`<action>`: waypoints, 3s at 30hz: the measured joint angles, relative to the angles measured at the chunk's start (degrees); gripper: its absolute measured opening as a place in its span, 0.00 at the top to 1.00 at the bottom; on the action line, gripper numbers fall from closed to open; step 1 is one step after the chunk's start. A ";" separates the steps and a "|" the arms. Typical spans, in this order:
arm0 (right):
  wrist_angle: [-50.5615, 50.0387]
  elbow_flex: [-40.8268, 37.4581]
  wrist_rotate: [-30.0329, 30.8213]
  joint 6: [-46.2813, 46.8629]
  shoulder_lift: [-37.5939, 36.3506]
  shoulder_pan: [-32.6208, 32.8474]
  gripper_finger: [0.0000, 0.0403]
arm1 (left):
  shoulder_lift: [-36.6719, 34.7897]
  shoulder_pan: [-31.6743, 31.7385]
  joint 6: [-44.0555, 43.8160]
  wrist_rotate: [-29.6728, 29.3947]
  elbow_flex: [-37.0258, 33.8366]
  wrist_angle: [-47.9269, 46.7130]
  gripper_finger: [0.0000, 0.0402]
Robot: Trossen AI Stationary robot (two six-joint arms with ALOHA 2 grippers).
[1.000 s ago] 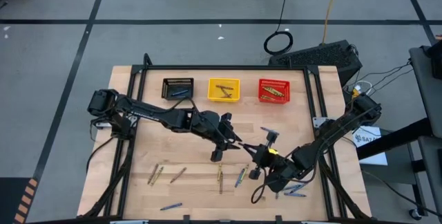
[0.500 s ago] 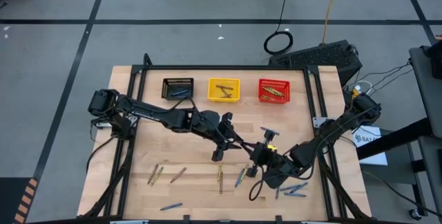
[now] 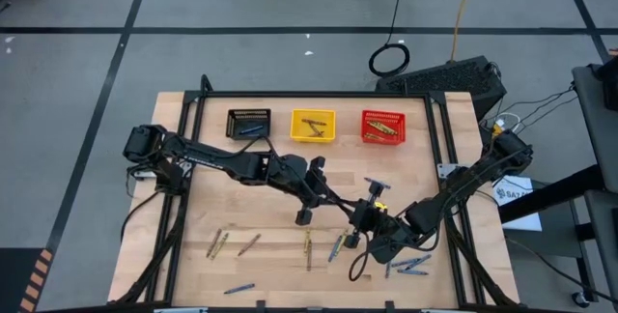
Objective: Sort crayons
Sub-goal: Put the blue crayon into the black bin
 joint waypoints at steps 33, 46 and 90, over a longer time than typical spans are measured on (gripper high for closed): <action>-0.02 0.00 -3.04 -1.64 0.02 -0.35 0.72 | -0.04 1.23 -0.31 -3.60 0.00 -8.56 0.96; -1.48 0.00 -2.83 -1.05 0.02 -0.43 0.71 | -0.06 7.01 2.18 -7.46 0.00 -20.50 0.96; -36.90 -0.02 -6.10 30.51 0.02 -9.86 0.71 | -11.65 38.29 14.81 -17.34 0.04 -56.34 0.96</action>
